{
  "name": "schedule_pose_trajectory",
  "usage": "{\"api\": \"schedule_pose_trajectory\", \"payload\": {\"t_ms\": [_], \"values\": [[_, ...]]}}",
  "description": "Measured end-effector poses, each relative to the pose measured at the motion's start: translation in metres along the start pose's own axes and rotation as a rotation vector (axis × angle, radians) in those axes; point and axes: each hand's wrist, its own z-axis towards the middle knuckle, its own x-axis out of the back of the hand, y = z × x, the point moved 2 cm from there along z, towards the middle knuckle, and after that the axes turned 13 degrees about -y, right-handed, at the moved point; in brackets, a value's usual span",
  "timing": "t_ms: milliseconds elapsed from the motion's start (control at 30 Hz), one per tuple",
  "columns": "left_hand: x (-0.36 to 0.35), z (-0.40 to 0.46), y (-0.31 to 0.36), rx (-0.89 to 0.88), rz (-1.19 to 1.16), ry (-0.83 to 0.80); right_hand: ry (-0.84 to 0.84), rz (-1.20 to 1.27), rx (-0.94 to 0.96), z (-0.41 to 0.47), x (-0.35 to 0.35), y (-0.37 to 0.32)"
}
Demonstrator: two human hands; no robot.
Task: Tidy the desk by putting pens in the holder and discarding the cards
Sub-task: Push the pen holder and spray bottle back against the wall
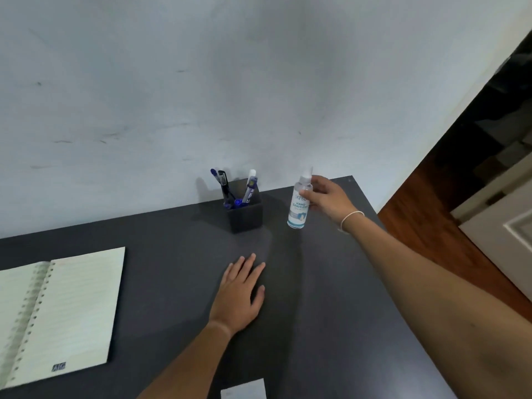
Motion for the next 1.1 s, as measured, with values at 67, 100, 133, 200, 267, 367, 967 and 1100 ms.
{"api": "schedule_pose_trajectory", "payload": {"t_ms": [67, 100, 133, 200, 267, 367, 967, 1100], "values": [[-0.002, 0.002, -0.001, 0.003, 0.014, 0.018, -0.025, -0.021, -0.002, 0.014, 0.0, 0.001], [-0.003, 0.003, -0.001, 0.002, 0.014, 0.02, -0.035, -0.033, -0.001, 0.021, 0.0, 0.001], [-0.003, 0.003, -0.001, 0.003, 0.016, 0.019, -0.046, -0.047, 0.003, 0.026, -0.001, 0.0], [-0.003, 0.003, -0.001, 0.013, 0.023, 0.022, -0.064, -0.079, 0.01, 0.038, -0.005, -0.001], [-0.004, 0.002, 0.001, 0.01, 0.034, 0.017, -0.068, -0.117, 0.017, 0.046, -0.008, -0.003], [-0.005, 0.003, -0.001, 0.014, 0.036, 0.029, -0.107, -0.164, 0.036, 0.062, -0.017, -0.006], [-0.007, 0.001, -0.002, 0.018, 0.03, 0.054, -0.182, -0.269, 0.056, 0.079, -0.028, 0.003], [-0.006, 0.002, -0.002, 0.019, 0.029, 0.052, -0.178, -0.286, 0.051, 0.079, -0.028, 0.005]]}}
